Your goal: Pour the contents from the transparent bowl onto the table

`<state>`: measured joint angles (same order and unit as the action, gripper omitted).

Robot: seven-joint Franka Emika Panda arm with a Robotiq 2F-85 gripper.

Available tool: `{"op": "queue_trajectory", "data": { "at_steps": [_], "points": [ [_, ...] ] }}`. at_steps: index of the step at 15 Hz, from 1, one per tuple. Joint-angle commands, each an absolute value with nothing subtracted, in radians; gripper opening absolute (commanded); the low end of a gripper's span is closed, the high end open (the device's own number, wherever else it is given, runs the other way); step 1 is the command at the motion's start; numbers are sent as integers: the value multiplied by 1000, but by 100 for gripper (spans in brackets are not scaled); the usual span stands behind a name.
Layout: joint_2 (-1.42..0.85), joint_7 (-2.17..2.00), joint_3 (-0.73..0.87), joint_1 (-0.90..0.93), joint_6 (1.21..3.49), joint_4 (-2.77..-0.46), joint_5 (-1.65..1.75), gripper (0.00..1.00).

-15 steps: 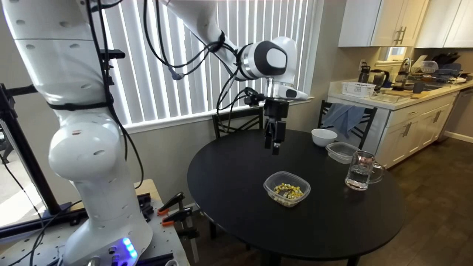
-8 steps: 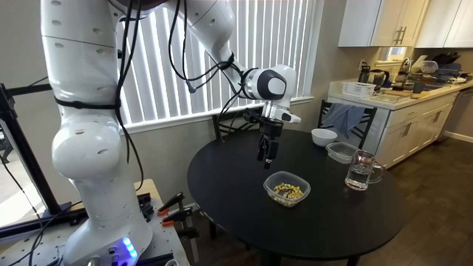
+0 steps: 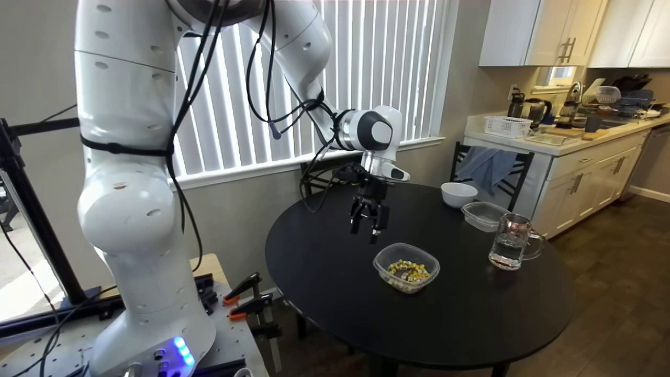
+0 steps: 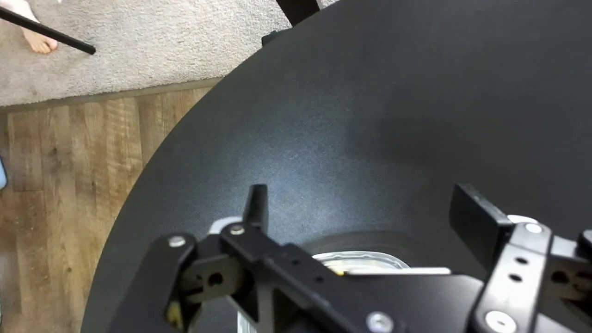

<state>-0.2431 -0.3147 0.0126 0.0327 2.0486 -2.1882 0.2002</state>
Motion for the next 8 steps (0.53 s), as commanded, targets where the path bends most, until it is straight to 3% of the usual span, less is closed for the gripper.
{"op": "queue_trajectory", "data": {
  "at_steps": [1,6,8],
  "points": [
    [-244,-313,19,41,2046,-2186,203,100],
    [-244,-310,20,41,2046,-2186,204,100],
    [-304,-332,24,41,2150,-2166,217,100]
  ]
}}
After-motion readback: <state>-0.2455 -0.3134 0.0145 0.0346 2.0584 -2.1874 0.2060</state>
